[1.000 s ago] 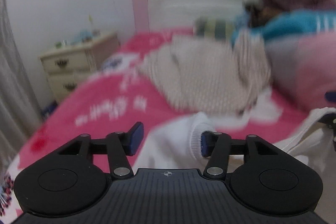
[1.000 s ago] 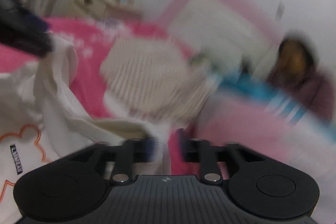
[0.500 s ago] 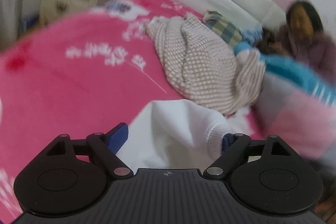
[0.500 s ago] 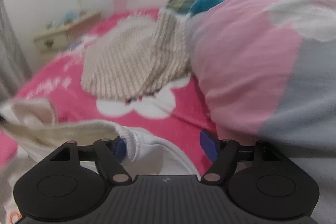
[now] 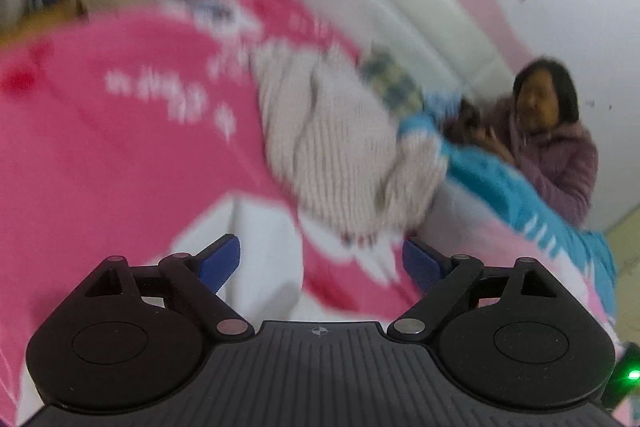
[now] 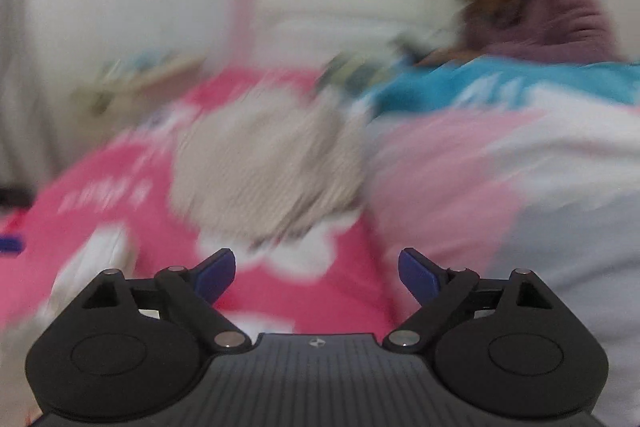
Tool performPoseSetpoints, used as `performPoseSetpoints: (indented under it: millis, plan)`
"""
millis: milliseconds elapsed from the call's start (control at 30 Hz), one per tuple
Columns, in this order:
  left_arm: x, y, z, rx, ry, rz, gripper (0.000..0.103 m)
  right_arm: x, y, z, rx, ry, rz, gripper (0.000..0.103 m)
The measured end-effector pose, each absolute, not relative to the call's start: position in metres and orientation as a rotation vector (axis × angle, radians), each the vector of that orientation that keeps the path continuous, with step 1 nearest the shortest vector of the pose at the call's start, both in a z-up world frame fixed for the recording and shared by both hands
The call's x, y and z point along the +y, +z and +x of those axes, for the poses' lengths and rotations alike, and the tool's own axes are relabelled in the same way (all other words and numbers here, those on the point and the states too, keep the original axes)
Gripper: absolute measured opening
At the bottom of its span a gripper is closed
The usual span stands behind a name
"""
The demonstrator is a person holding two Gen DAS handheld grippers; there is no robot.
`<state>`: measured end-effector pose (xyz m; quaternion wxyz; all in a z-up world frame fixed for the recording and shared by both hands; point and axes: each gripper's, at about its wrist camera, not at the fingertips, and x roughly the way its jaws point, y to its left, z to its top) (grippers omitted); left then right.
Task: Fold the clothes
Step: 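Lower the T-shirt onto the bed and open both grippers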
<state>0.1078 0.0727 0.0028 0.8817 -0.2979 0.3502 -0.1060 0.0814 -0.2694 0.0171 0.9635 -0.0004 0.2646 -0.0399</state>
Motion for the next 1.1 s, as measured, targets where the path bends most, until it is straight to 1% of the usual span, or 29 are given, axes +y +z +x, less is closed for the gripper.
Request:
performPoseSetpoints:
  millis: [67, 167, 233, 333, 367, 400, 467, 500, 533, 567, 600, 667, 700, 733, 767, 800, 833, 867, 900, 967, 1033, 1100]
  plan:
    - [0.072, 0.012, 0.101, 0.68, -0.183, -0.589, 0.09, -0.28, 0.028, 0.077, 0.473, -0.14, 0.056, 0.093]
    - [0.075, 0.014, 0.093, 0.693, -0.165, -0.513, 0.09, -0.286, 0.033, 0.069, 0.481, -0.008, 0.12, 0.089]
    - [0.077, 0.009, 0.088, 0.719, -0.164, -0.44, 0.09, -0.278, 0.029, 0.06, 0.521, 0.129, 0.086, 0.087]
    - [0.075, -0.007, 0.081, 0.771, -0.177, -0.321, 0.088, -0.252, 0.006, 0.043, 0.59, 0.312, -0.087, 0.084]
    - [0.074, -0.013, 0.079, 0.788, -0.191, -0.285, 0.086, -0.244, -0.006, 0.038, 0.619, 0.341, -0.156, 0.078]
    - [0.073, -0.019, 0.077, 0.803, -0.214, -0.261, 0.084, -0.237, -0.017, 0.034, 0.651, 0.368, -0.212, 0.069]
    - [0.069, -0.024, 0.075, 0.825, -0.277, -0.239, 0.081, -0.23, -0.037, 0.033, 0.726, 0.413, -0.242, 0.058]
    - [0.065, -0.027, 0.076, 0.836, -0.307, -0.224, 0.077, -0.228, -0.044, 0.036, 0.76, 0.419, -0.234, 0.052]
    - [0.059, -0.03, 0.078, 0.849, -0.335, -0.201, 0.073, -0.227, -0.051, 0.039, 0.793, 0.426, -0.227, 0.048]
    - [0.053, -0.032, 0.083, 0.864, -0.361, -0.174, 0.069, -0.226, -0.058, 0.042, 0.827, 0.432, -0.219, 0.041]
    - [0.045, -0.038, 0.09, 0.885, -0.386, -0.156, 0.06, -0.224, -0.064, 0.045, 0.857, 0.434, -0.204, 0.038]
    - [0.028, -0.052, 0.106, 0.934, -0.436, -0.133, 0.056, -0.224, -0.074, 0.063, 0.891, 0.422, -0.156, 0.038]
    - [0.02, -0.058, 0.116, 0.949, -0.436, -0.133, 0.053, -0.226, -0.077, 0.075, 0.89, 0.398, -0.132, 0.035]
    - [0.012, -0.064, 0.128, 0.959, -0.42, -0.142, 0.051, -0.229, -0.076, 0.089, 0.862, 0.349, -0.107, 0.029]
    - [0.006, -0.065, 0.14, 0.943, -0.386, -0.164, 0.051, -0.233, -0.075, 0.103, 0.833, 0.299, -0.082, 0.024]
    - [0.007, -0.06, 0.151, 0.887, -0.321, -0.216, 0.051, -0.236, -0.074, 0.117, 0.804, 0.249, -0.057, 0.024]
    - [0.013, -0.052, 0.16, 0.812, -0.249, -0.299, 0.056, -0.242, -0.071, 0.13, 0.762, 0.179, -0.03, 0.024]
    - [0.023, -0.045, 0.164, 0.749, -0.196, -0.392, 0.061, -0.253, -0.064, 0.14, 0.702, 0.082, 0.015, 0.029]
    - [0.034, -0.041, 0.166, 0.703, -0.159, -0.49, 0.068, -0.266, -0.058, 0.147, 0.657, 0.014, 0.075, 0.032]
    - [0.048, -0.038, 0.166, 0.688, -0.137, -0.55, 0.07, -0.29, -0.05, 0.148, 0.607, -0.035, 0.193, 0.038]
    - [0.058, -0.039, 0.163, 0.699, -0.126, -0.538, 0.072, -0.305, -0.049, 0.139, 0.584, -0.01, 0.238, 0.039]
    - [0.061, -0.044, 0.155, 0.735, -0.126, -0.452, 0.072, -0.309, -0.048, 0.127, 0.603, 0.105, 0.234, 0.042]
